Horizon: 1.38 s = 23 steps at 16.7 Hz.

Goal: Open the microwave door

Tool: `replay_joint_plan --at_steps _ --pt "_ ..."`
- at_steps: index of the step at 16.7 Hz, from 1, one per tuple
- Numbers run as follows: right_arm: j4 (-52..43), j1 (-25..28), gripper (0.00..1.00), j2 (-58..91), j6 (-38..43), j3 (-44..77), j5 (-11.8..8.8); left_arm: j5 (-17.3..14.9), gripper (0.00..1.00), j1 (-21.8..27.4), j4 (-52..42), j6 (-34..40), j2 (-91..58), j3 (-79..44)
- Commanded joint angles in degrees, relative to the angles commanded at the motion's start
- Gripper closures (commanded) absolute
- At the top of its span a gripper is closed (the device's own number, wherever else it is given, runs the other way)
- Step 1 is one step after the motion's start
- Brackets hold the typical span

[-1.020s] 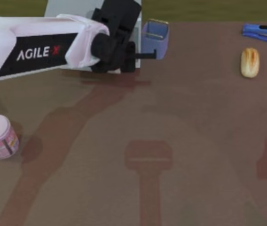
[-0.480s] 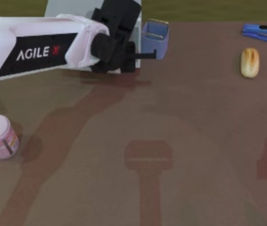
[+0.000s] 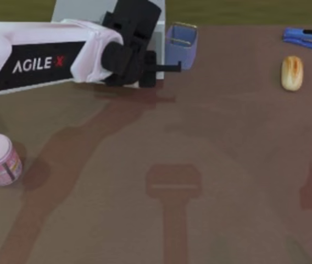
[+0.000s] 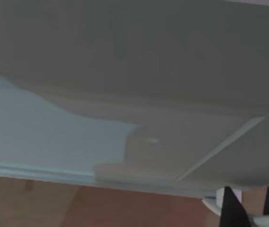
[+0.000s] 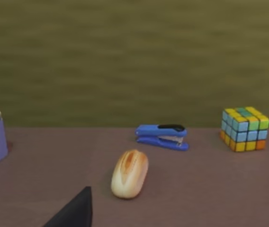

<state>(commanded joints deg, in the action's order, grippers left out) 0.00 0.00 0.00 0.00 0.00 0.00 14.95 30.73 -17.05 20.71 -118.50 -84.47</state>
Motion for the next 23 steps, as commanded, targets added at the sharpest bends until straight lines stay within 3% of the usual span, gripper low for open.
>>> replay_joint_plan --at_steps 23 --pt "0.0 0.0 0.0 0.0 0.0 0.0 0.0 -0.93 1.0 -0.41 0.89 -1.57 0.94 1.87"
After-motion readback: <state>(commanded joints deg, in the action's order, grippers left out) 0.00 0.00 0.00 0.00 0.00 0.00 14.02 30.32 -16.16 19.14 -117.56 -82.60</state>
